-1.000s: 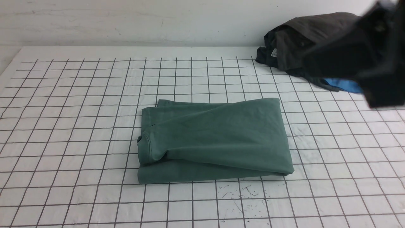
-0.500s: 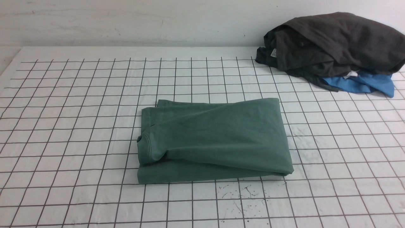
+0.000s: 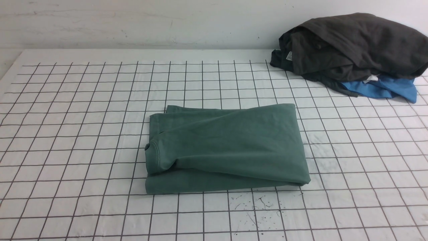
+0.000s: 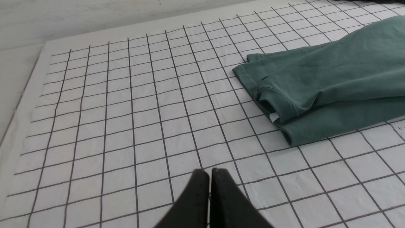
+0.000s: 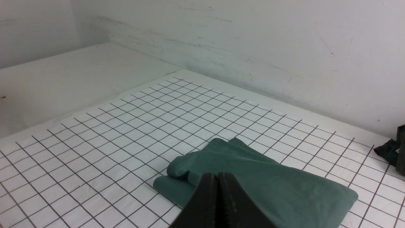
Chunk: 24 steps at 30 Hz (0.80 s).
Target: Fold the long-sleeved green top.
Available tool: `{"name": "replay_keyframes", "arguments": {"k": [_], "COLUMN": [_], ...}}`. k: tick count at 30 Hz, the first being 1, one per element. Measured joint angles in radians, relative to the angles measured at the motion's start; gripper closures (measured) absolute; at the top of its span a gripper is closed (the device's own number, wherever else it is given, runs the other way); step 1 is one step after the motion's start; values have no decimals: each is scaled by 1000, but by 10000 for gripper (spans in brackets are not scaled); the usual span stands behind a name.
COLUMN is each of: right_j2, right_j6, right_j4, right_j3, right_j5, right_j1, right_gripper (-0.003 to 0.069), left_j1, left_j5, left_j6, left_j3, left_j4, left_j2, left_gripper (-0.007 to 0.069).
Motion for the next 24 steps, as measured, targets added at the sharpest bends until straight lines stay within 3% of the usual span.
{"name": "replay_keyframes", "arguments": {"k": [9, 13, 18, 21, 23, 24], "right_j2": [-6, -39, -119, -219, -273, -280], "right_j6": [-5, 0, 0, 8, 20, 19], "right_j4": [3, 4, 7, 17, 17, 17], "right_j3": [17, 95, 281, 461, 539, 547], "right_j5": [3, -34, -220, -394, -430, -430], "right_j1": [0, -43, -221, -391, -488, -488], "right_gripper": [673, 673, 673, 673, 673, 673], "left_j1": [0, 0, 0, 0, 0, 0], "left_j5": [0, 0, 0, 0, 0, 0], "left_j6": [0, 0, 0, 0, 0, 0], "left_j3": [0, 0, 0, 0, 0, 0], "left_j4": [0, 0, 0, 0, 0, 0], "left_j2": [0, 0, 0, 0, 0, 0], "left_gripper": [631, 631, 631, 631, 631, 631]}}
